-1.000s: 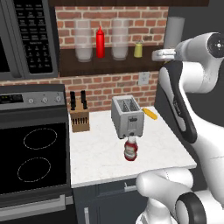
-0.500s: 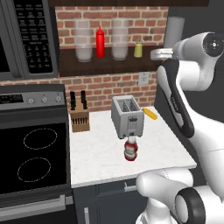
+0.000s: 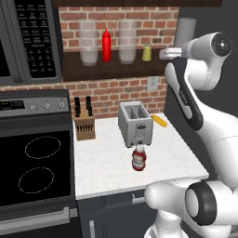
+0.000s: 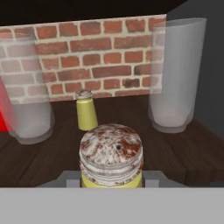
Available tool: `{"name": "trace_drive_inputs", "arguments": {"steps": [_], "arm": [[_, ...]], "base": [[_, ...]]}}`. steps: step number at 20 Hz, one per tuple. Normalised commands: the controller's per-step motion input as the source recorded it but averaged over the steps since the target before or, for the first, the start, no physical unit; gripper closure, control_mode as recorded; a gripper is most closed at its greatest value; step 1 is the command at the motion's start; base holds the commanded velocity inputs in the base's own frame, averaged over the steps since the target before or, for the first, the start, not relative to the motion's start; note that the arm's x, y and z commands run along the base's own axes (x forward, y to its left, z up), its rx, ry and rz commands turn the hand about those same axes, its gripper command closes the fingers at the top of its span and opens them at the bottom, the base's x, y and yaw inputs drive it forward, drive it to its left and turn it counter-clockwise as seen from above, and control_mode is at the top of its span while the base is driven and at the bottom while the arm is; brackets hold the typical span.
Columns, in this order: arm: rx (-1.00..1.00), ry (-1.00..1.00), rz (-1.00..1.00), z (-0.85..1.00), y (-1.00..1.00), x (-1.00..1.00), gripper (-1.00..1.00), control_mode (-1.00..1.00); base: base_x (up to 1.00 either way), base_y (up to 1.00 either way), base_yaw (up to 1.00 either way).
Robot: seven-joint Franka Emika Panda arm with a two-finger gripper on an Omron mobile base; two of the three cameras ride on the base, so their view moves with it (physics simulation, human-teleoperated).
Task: Put the shaker and condiment bottle from the counter next to their counterparts in the cabinet.
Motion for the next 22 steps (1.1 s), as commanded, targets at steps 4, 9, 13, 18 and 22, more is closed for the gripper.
{"name": "trace_drive_inputs", "arguments": {"steps": [4, 9, 13, 18, 22], "arm": [[-0.03, 0.0, 0.02, 0.0, 0.0, 0.25, 1.0, -1.0], [-0.09, 0.03, 0.01, -0.01, 0.0, 0.15, 1.0, -1.0], [0.0, 0.0, 0.0, 0.0, 0.0, 0.0, 1.0, -1.0], [0.0, -0.02, 0.0, -0.08, 0.0, 0.05, 1.0, -1.0], [0.0, 0.0, 0.0, -0.05, 0.0, 0.09, 1.0, -1.0]], "base": [[0.0, 0.0, 0.0], [0.0, 0.0, 0.0], [0.0, 0.0, 0.0], [0.0, 0.0, 0.0], [0.0, 0.0, 0.0]]}}
